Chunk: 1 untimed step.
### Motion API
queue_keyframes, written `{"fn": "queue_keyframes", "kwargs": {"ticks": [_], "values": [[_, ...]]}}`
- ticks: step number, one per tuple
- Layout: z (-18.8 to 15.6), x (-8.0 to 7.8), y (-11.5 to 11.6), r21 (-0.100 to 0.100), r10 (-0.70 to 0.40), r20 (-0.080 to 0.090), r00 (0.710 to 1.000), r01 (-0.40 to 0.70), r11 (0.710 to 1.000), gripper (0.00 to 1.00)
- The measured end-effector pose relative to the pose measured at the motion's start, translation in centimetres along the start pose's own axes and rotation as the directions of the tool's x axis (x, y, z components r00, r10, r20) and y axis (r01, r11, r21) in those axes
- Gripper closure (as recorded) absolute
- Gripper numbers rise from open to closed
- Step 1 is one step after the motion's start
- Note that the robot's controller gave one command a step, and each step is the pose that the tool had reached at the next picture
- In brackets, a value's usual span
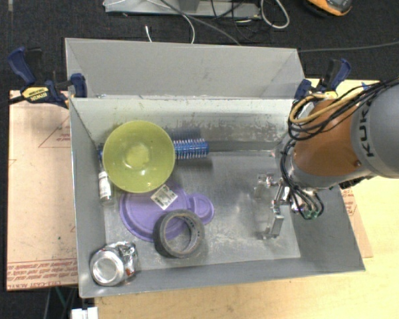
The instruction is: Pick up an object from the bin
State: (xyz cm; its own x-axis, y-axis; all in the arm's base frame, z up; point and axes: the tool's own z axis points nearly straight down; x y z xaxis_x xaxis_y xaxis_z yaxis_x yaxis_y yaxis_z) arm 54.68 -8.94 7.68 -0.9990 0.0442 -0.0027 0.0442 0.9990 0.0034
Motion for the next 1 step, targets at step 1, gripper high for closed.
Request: {"fn": "queue_keyframes", "kwargs": {"ticks": [1], "values": [[-5.15,3.46,0.97,0.007,-0.044,0.025,0.999,0.044,0.999,0.00]]}}
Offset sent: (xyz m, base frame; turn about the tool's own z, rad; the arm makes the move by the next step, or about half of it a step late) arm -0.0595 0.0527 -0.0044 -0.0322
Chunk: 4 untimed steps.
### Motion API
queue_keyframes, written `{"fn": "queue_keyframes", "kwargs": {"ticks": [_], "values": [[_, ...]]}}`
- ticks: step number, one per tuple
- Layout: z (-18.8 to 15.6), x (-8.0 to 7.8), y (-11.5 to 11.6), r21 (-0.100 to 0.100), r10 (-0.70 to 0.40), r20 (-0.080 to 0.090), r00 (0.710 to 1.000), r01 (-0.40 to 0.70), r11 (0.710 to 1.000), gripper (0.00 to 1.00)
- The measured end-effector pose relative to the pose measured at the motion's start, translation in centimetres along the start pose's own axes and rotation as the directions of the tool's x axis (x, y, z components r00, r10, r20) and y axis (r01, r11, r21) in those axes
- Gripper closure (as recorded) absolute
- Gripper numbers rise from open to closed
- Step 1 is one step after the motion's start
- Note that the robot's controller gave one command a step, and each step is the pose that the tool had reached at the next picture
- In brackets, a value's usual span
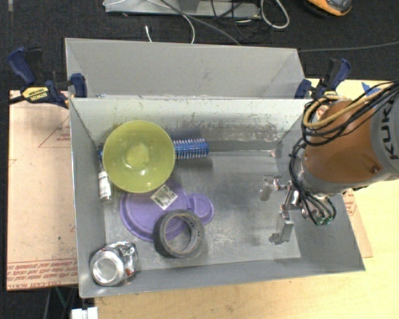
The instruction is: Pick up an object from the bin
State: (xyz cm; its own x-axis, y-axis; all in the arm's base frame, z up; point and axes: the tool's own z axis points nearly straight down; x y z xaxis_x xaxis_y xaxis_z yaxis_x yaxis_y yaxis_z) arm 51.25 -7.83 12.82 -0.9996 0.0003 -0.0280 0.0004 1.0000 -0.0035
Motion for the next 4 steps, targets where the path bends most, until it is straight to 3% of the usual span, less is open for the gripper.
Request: {"fn": "queue_keyframes", "kwargs": {"ticks": [1,2,3,4], "values": [[2.0,0.9,1.4,-0.001,0.008,-0.005,1.000,-0.008,1.000,0.00],[5.5,1.5,5.3,-0.001,-0.356,-0.001,0.934,0.356,0.934,0.00],[5.5,2.7,8.8,-0.003,0.056,-0.004,0.998,-0.056,0.998,0.00],[-2.4,0.7,9.0,-0.001,-0.292,0.005,0.956,0.292,0.956,0.00]]}}
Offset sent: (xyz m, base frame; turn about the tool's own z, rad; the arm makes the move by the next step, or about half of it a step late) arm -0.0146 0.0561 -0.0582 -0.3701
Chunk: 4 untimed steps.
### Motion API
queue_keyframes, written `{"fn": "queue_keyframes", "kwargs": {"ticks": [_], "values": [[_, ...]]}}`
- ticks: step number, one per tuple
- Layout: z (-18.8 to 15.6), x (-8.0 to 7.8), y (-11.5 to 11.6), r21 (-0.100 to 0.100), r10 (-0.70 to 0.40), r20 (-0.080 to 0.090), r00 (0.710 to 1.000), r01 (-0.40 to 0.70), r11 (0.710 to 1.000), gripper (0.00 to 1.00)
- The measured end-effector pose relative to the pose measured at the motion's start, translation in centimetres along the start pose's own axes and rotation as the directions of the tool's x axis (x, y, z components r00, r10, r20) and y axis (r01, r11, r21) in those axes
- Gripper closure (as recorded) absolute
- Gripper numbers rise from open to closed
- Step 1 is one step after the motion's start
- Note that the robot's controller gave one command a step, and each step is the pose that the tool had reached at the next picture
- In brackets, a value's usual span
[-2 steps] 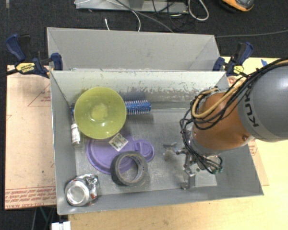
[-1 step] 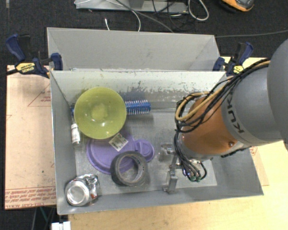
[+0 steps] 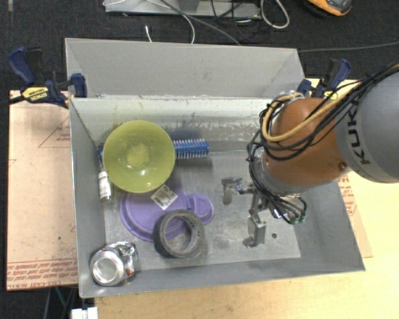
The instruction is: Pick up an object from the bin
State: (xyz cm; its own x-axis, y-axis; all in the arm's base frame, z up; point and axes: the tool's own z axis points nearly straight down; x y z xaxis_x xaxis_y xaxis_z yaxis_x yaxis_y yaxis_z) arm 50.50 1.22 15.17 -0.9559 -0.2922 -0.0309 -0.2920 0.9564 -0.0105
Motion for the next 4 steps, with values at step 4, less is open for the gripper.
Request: {"fn": "queue_keyframes", "kwargs": {"ticks": [4], "values": [[7.9,-1.1,10.0,-0.003,0.181,0.013,0.983,-0.181,0.983,0.00]]}}
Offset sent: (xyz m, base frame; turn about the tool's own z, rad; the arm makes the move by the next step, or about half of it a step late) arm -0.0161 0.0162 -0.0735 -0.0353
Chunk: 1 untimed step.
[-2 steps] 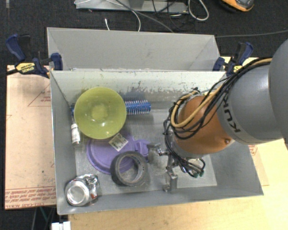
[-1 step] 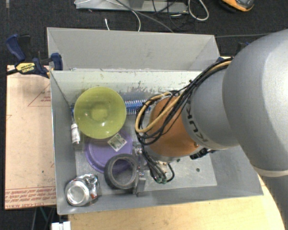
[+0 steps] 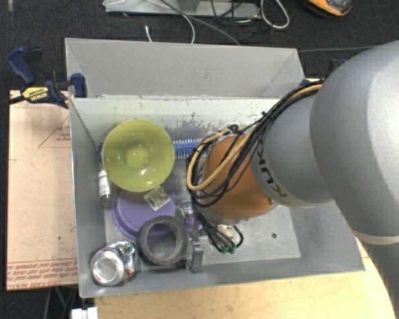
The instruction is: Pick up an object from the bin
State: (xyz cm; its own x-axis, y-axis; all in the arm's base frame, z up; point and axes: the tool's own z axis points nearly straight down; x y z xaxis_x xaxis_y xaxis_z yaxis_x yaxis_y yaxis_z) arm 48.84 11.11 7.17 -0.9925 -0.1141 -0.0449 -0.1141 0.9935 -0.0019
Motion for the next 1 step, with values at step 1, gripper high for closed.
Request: {"fn": "queue_keyframes", "kwargs": {"ticks": [1], "values": [[0.18,-1.39,6.03,-0.004,0.124,-0.010,0.992,-0.124,0.992,0.00]]}}
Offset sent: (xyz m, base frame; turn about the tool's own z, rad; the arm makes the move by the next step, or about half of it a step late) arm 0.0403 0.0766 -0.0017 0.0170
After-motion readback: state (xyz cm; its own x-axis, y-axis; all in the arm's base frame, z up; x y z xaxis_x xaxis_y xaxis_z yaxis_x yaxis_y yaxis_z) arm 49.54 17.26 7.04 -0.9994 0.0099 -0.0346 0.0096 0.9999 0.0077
